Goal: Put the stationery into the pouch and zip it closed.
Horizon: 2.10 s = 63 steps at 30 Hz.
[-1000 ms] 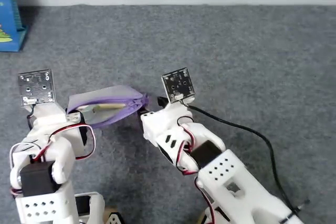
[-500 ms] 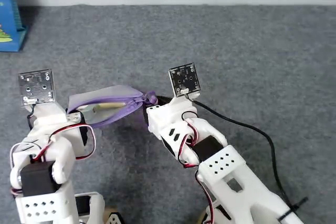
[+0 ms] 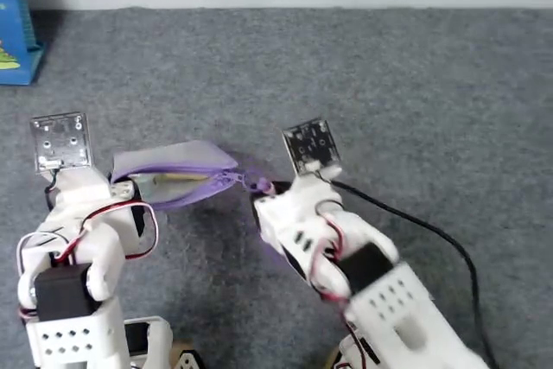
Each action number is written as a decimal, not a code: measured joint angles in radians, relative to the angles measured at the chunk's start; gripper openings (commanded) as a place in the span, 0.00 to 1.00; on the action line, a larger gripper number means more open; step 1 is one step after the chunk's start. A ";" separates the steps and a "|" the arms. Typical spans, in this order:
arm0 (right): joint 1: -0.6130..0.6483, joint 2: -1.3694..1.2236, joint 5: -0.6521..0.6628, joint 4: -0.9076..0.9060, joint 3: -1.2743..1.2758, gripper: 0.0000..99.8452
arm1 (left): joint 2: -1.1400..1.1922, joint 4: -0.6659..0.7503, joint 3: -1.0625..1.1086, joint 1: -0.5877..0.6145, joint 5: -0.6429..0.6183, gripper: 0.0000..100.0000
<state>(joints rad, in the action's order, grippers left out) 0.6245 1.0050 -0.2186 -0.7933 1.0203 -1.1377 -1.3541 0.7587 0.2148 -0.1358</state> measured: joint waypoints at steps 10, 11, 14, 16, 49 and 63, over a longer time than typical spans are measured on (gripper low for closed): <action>0.222 0.423 0.043 -0.396 0.000 0.01 | 0.002 0.181 0.018 -0.173 0.000 0.21; 0.239 0.442 0.043 -0.413 0.000 0.01 | 0.002 0.192 0.018 -0.212 0.000 0.22; 0.261 0.480 0.043 -0.443 0.000 0.01 | 0.002 0.221 0.018 -0.330 0.000 0.22; 0.265 0.502 0.043 -0.446 0.000 0.01 | 0.002 0.249 0.020 -0.408 0.000 0.22; 0.169 0.809 -0.057 -0.428 0.002 0.01 | -0.012 -0.250 -0.275 -0.588 0.361 0.23; 0.164 0.802 -0.074 -0.390 0.002 0.01 | -0.012 -0.141 -0.054 -0.588 0.419 0.29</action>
<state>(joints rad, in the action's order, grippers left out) 0.7887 1.8075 -0.2923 -1.1830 1.0219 -1.1500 -1.4952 0.7050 -0.3728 0.2831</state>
